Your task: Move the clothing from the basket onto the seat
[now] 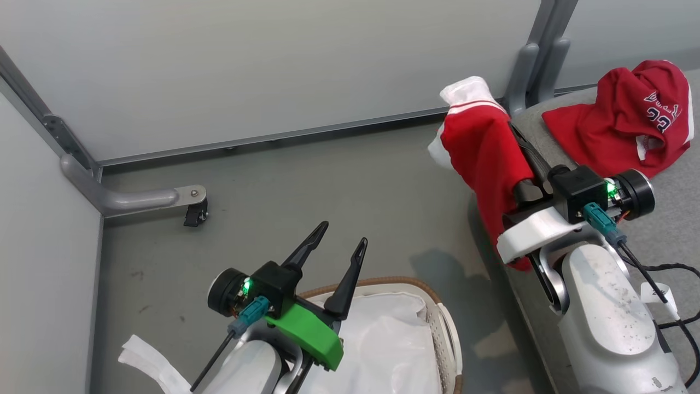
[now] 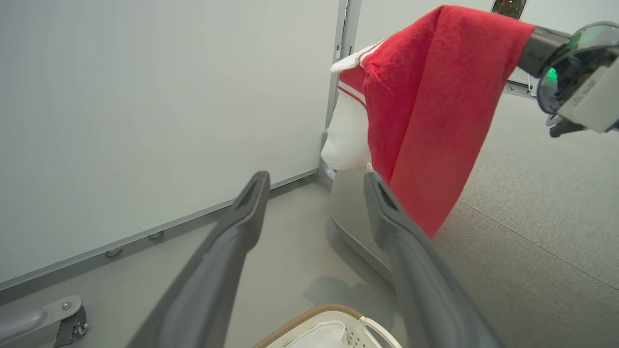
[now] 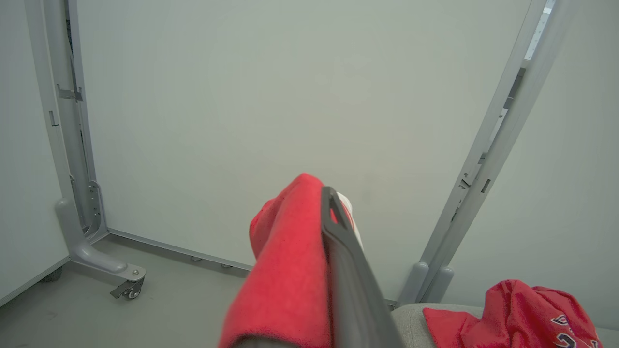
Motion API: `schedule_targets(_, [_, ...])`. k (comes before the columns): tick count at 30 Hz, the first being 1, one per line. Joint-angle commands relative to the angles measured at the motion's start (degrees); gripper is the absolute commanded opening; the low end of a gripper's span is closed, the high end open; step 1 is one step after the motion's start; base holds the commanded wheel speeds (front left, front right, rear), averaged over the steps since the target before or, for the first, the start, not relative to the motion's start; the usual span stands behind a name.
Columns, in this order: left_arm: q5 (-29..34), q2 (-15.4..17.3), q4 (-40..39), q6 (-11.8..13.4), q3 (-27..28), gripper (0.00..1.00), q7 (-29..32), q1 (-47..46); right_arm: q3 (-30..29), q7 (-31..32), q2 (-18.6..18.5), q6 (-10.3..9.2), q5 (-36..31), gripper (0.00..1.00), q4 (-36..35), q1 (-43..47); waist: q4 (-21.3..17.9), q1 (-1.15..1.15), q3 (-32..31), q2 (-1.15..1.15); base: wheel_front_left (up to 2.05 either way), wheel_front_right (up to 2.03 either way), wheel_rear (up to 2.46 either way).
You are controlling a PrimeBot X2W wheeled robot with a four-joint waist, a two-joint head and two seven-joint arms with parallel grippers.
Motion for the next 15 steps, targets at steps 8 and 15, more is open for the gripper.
schedule_targets(8, [1.24,-0.84,0.67,-0.36,0.04,1.0,-0.18,1.47,-1.81,-0.01,-0.13,-0.06,-0.73,0.0,-0.82,1.12,-0.74,0.0,0.51,0.0,0.0,0.0,0.0])
schedule_targets(15, [1.22,-0.65,0.83,-0.35,-0.6,1.0,-0.17,1.56,-1.93,-0.01,-0.14,-0.06,-0.32,0.0,-1.19,0.67,-2.75,0.0,1.59,0.0,0.0,0.0,0.0])
